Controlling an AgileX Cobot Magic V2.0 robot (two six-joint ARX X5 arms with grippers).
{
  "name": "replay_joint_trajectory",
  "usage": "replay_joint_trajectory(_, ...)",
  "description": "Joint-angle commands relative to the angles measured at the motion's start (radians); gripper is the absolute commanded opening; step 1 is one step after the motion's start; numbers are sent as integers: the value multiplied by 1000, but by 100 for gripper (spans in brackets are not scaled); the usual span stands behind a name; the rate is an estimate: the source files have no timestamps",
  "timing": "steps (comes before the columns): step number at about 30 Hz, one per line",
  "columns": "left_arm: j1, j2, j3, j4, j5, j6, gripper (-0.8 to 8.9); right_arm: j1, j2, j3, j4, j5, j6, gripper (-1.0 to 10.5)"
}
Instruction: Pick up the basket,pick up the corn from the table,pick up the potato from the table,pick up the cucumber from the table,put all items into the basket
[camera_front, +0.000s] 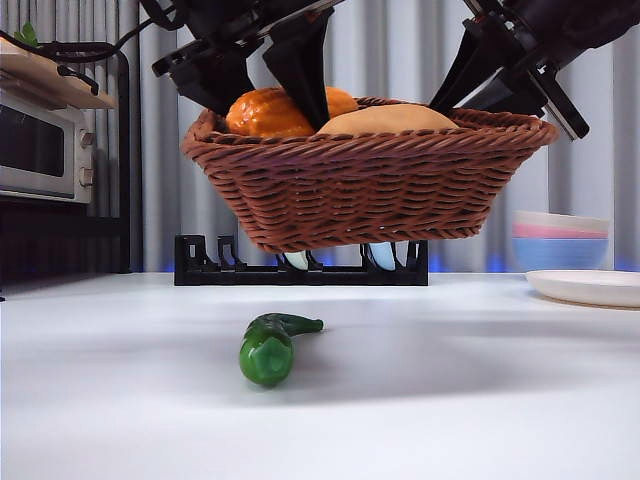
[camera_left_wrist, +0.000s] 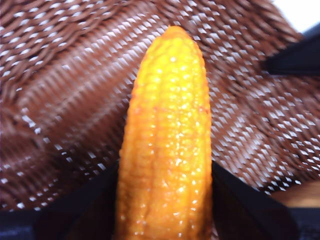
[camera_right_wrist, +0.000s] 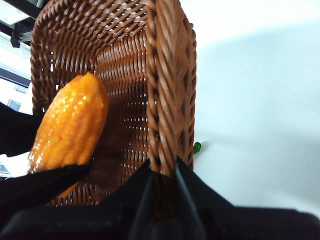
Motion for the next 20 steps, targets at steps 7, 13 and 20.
replay_joint_trajectory(7,-26,-33,14,-34,34,11,479,0,-5,9,21,18,6,-12)
replay_joint_trajectory(13,-62,-164,85,-174,29,11,477,-25,-5,9,53,18,8,-12)
replay_joint_trajectory(20,-94,-330,90,-386,21,-34,475,-104,-5,17,104,14,39,-12)
